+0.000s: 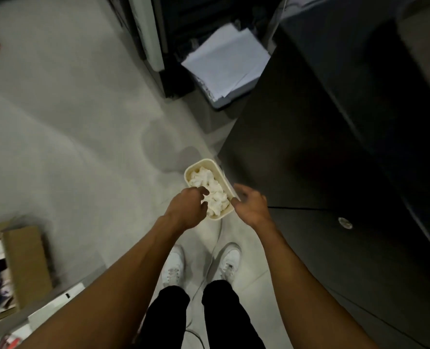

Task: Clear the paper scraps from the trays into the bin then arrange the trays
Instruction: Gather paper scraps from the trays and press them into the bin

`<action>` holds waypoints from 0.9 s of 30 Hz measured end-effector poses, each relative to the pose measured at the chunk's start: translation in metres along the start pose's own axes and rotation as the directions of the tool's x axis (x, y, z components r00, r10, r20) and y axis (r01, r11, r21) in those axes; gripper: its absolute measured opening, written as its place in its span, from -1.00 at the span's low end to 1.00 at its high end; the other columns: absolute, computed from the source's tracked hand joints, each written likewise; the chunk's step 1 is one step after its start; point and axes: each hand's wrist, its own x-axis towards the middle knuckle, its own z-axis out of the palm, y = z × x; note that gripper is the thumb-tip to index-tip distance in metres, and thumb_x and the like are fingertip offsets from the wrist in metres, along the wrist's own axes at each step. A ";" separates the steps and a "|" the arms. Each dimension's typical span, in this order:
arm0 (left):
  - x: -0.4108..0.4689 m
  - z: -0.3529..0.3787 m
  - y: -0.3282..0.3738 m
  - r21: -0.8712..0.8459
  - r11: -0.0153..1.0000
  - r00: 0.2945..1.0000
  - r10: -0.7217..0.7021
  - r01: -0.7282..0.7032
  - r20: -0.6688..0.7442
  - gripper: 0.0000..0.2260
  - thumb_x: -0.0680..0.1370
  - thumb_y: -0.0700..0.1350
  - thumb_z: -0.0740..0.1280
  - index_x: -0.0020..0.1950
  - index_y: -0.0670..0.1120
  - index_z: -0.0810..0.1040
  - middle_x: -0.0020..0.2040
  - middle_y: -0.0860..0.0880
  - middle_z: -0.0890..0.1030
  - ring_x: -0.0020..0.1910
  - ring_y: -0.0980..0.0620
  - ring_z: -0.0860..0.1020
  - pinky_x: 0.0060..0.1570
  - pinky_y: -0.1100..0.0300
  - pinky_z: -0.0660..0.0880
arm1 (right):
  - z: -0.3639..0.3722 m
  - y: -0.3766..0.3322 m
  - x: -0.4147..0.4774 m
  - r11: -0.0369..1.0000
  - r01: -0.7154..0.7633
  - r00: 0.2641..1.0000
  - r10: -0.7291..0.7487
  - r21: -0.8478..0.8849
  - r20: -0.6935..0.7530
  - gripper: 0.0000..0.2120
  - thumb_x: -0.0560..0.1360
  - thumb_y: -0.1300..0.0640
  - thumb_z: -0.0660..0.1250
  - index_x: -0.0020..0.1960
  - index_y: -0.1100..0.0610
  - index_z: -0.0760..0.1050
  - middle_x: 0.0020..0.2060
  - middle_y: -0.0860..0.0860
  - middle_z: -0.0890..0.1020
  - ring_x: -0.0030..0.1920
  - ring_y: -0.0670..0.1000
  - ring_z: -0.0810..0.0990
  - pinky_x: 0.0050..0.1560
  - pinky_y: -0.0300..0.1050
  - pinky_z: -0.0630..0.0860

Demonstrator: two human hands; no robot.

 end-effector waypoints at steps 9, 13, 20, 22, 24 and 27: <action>-0.086 -0.137 0.073 -0.038 0.998 0.996 0.052 -0.055 -0.068 -0.69 0.58 -0.04 0.37 0.32 -0.02 0.58 0.16 -0.02 0.67 0.09 -0.07 0.63 0.16 0.04 0.56 | -0.071 -0.100 -0.120 0.995 0.102 0.992 -0.101 0.017 -0.076 -0.49 0.53 0.14 0.40 0.47 -0.01 0.51 0.35 -0.01 0.60 0.35 0.04 0.56 0.42 -0.11 0.42; -0.112 -0.197 0.118 -0.036 0.996 0.993 0.080 -0.084 -0.091 -0.68 0.60 -0.09 0.36 0.37 -0.05 0.56 0.21 -0.03 0.65 0.17 -0.04 0.61 0.22 0.10 0.54 | -0.111 -0.137 -0.168 0.988 0.153 0.982 -0.155 -0.027 -0.112 -0.46 0.48 0.05 0.42 0.46 -0.10 0.49 0.37 -0.09 0.59 0.34 -0.03 0.58 0.45 -0.06 0.44; -0.146 -0.271 0.196 0.004 0.975 0.968 0.222 -0.223 -0.116 -0.64 0.56 -0.03 0.40 0.36 -0.02 0.56 0.14 -0.01 0.66 0.14 -0.02 0.63 0.22 0.04 0.56 | -0.186 -0.180 -0.234 0.966 0.251 0.937 -0.258 -0.060 -0.237 -0.45 0.49 0.05 0.41 0.48 -0.05 0.47 0.40 0.00 0.57 0.34 0.02 0.57 0.35 -0.04 0.52; -0.151 -0.285 0.218 0.014 0.961 0.954 0.275 -0.275 -0.119 -0.60 0.56 0.00 0.42 0.38 -0.02 0.53 0.19 -0.01 0.64 0.13 -0.01 0.61 0.20 0.05 0.56 | -0.208 -0.186 -0.251 0.964 0.261 0.926 -0.264 -0.048 -0.272 -0.44 0.52 0.03 0.42 0.50 -0.08 0.44 0.42 0.00 0.54 0.37 0.04 0.54 0.31 -0.08 0.51; -0.152 -0.295 0.241 0.032 0.940 0.932 0.340 -0.338 -0.123 -0.58 0.57 0.02 0.42 0.41 0.00 0.51 0.22 0.02 0.61 0.14 0.01 0.60 0.21 0.08 0.54 | -0.229 -0.188 -0.266 0.961 0.271 0.906 -0.272 -0.049 -0.325 -0.44 0.54 0.03 0.43 0.52 -0.06 0.43 0.43 0.00 0.52 0.41 0.05 0.50 0.34 -0.09 0.47; -0.153 -0.305 0.276 0.042 0.902 0.891 0.431 -0.430 -0.140 -0.58 0.57 0.04 0.42 0.41 0.01 0.50 0.19 0.03 0.60 0.18 0.01 0.59 0.24 0.08 0.52 | -0.260 -0.186 -0.290 0.959 0.282 0.865 -0.269 -0.033 -0.422 -0.44 0.54 0.04 0.44 0.52 -0.02 0.44 0.42 -0.02 0.54 0.42 0.02 0.49 0.43 -0.11 0.40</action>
